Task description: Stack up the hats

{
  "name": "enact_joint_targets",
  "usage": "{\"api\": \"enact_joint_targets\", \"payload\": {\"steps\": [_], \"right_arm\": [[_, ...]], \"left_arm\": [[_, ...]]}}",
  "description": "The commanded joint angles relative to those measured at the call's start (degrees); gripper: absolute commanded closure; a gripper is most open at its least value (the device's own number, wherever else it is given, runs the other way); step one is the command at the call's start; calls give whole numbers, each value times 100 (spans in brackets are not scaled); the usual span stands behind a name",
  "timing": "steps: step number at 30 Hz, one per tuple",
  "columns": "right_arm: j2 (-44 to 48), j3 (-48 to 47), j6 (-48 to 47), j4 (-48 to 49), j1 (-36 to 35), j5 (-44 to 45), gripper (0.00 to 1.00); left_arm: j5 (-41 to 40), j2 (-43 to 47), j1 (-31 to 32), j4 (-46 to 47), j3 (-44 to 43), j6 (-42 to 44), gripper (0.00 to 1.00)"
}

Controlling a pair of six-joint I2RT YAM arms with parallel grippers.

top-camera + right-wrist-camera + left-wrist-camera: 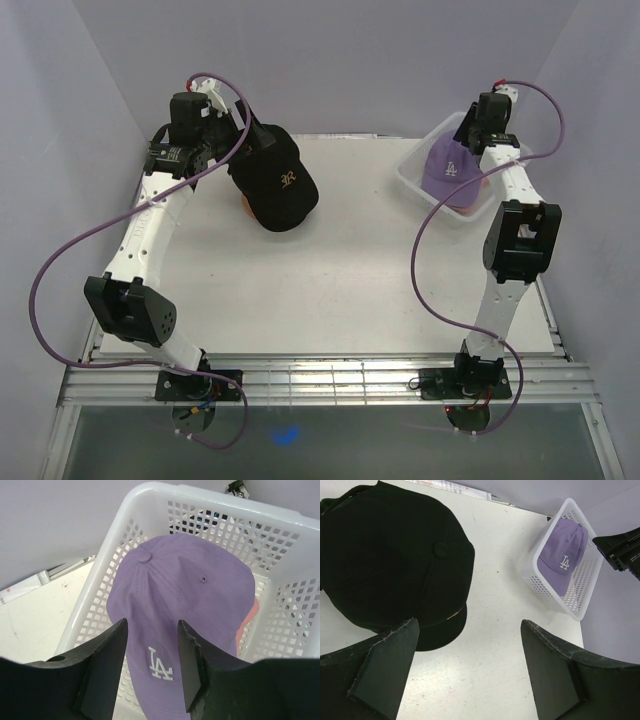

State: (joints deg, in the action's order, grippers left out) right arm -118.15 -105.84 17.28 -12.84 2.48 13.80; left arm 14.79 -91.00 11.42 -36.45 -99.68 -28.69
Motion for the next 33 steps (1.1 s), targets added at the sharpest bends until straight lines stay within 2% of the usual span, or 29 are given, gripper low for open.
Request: {"api": "enact_joint_targets", "payload": {"steps": [1,3,8,33], "right_arm": [[-76,-297,-137,62,-2,96,51],[-138,-305,-137,28,-11,88,57],[-428,-604,-128,-165,-11,-71,59],[-841,-842,-146,-324,-28,-44,61]], "left_arm": [[-46,118,27,15,-69,56,7],[-46,118,27,15,-69,56,7],[-72,100,27,15,-69,48,7],[-160,47,88,23,-17,74,7]]}}
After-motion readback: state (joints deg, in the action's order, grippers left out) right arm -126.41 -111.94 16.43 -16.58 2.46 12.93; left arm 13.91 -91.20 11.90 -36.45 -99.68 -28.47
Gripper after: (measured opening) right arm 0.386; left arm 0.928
